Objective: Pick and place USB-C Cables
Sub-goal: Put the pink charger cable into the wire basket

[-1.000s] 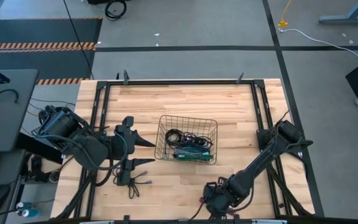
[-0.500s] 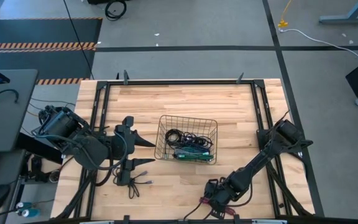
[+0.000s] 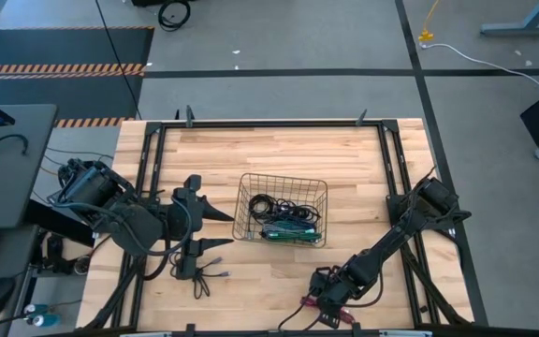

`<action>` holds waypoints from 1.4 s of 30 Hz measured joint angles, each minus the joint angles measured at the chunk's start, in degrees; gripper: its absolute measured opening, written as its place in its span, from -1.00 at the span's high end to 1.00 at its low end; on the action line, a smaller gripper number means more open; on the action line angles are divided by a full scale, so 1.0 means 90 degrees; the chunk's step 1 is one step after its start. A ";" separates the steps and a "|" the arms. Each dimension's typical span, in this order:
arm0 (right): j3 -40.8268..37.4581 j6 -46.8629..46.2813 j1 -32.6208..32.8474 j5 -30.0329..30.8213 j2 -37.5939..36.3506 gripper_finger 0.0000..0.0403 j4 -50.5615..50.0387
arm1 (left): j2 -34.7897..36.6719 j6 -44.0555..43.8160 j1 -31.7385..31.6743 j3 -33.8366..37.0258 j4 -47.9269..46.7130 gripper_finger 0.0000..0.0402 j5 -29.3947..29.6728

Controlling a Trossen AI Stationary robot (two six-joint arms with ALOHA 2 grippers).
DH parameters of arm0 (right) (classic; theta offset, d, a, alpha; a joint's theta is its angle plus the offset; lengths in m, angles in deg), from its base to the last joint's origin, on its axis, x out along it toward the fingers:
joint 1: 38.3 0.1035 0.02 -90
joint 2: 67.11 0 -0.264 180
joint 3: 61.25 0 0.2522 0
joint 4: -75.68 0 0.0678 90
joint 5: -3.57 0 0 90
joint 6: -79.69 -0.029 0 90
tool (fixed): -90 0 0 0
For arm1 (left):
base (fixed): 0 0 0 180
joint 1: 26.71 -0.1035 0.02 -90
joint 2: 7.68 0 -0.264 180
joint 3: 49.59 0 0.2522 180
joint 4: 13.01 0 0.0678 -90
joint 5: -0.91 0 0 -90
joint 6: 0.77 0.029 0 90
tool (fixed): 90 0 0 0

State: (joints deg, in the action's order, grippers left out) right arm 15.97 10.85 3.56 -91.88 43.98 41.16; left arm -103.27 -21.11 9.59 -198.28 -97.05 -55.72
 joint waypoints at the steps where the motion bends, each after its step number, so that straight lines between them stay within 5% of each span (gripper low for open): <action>1: -0.0002 0.0002 0.0000 0.0004 0.0002 -0.12 0.0000 | 0.0000 -0.0001 0.0000 0.0000 0.0000 0.03 0.0000; 8: -0.0020 0.0019 0.0000 0.0022 0.0014 0.10 -0.0056 | 0.0000 -0.0002 0.0000 0.0000 0.0100 0.03 0.0000; 16: -0.0029 0.0193 0.0000 0.0002 0.0019 0.90 -0.0177 | 0.0000 0.0000 0.0000 0.0000 0.0180 0.03 0.0002; 29: 0.0456 0.0969 -0.0210 -0.0173 -0.0467 0.96 -0.1240 | 0.0000 0.0005 0.0000 0.0000 0.0221 0.03 0.0002; 42: 0.2638 0.2929 -0.1103 0.1283 -0.2394 0.96 -0.3192 | 0.0000 0.0015 -0.0015 -0.0002 0.0221 0.03 0.0003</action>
State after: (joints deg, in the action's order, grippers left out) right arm 39.71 37.21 -6.37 -80.33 22.44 12.44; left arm -103.27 -20.98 9.45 -198.30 -95.06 -55.70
